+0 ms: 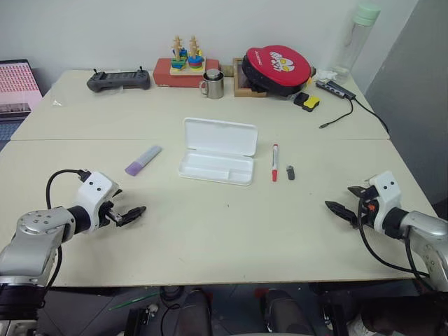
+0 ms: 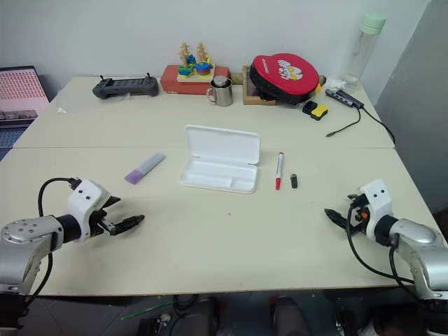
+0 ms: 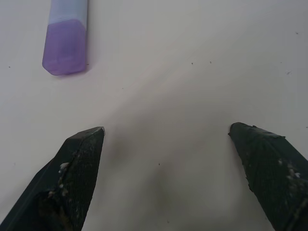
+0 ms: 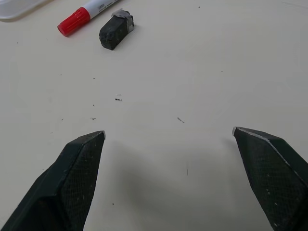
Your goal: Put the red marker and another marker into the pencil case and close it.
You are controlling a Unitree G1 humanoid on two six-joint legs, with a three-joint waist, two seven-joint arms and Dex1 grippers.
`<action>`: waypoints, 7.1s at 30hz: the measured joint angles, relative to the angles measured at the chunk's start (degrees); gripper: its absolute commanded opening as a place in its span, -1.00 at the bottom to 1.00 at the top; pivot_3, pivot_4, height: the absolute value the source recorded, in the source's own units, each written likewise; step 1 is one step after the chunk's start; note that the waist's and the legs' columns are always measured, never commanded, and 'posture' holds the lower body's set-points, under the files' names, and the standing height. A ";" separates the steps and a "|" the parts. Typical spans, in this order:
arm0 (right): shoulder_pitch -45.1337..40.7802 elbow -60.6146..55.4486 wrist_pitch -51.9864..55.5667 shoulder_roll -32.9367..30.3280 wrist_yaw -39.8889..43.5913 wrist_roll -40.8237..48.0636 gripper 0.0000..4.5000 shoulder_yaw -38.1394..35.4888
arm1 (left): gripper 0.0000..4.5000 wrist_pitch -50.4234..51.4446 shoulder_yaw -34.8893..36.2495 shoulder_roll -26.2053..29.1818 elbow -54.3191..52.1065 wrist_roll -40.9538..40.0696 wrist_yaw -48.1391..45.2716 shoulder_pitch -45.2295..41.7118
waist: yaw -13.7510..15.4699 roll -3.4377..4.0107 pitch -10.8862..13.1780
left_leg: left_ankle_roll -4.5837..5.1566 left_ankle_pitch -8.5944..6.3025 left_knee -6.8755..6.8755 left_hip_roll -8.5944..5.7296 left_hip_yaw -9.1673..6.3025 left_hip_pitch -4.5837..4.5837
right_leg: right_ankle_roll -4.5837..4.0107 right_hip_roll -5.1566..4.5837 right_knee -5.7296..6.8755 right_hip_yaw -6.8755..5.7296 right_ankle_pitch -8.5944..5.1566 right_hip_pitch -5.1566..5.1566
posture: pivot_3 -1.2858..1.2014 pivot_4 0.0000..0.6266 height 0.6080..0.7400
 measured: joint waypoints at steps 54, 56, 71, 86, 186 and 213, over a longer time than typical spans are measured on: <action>-40.23 15.53 4.29 17.82 12.63 -7.90 0.99 34.30 | 1.00 8.30 -0.04 -12.60 -16.68 -17.82 -9.08 -12.10 | -0.17 -0.08 0.08 | 0.01 0.01 0.33 0.06 -0.17 -0.13 | 0.49 0.20 0.13 -0.05 0.35 0.13 | 0.03 -0.52 1.00; -42.12 20.54 2.49 19.74 12.68 -9.76 0.99 34.51 | 1.00 7.95 0.10 -12.65 -16.55 -17.77 -8.04 -12.13 | -0.12 -0.08 0.08 | 0.01 0.01 0.33 0.06 -0.18 -0.14 | 0.48 0.20 0.14 -0.07 0.35 0.12 | 0.03 -0.52 1.00; -47.44 39.28 -6.66 27.07 14.55 -20.87 -0.31 36.72 | 1.00 8.97 4.27 -11.94 -16.48 -20.10 -5.94 -10.10 | -0.10 -0.06 0.09 | 0.01 0.02 0.34 0.06 -0.24 -0.11 | 0.44 0.21 0.19 -0.12 0.38 0.15 | 0.03 -0.52 1.00; -44.59 37.20 -15.35 27.74 17.15 -23.03 -0.99 35.96 | 1.00 9.65 4.47 -10.68 -16.12 -20.23 -6.91 -10.02 | -0.25 -0.05 0.10 | 0.01 0.02 0.33 0.06 -0.24 -0.12 | 0.45 0.21 0.19 -0.11 0.37 0.13 | 0.03 -0.52 1.00; -47.99 37.72 7.69 35.64 -26.71 -22.04 0.60 11.90 | 1.00 9.46 -7.01 -17.22 -18.57 -18.83 -8.83 -19.33 | -0.36 -0.04 0.10 | 0.02 0.03 0.31 0.04 -0.24 -0.13 | 0.43 0.22 0.18 -0.07 0.44 0.13 | 0.03 -0.52 1.00; -49.66 48.40 -2.65 37.67 -26.15 -17.70 -0.87 7.00 | 1.00 10.14 -6.62 -17.16 -18.49 -19.65 -7.53 -20.42 | -0.41 0.00 0.13 | 0.02 0.03 0.31 0.04 -0.24 -0.15 | 0.33 0.23 0.18 -0.06 0.51 0.10 | 0.03 -0.52 1.00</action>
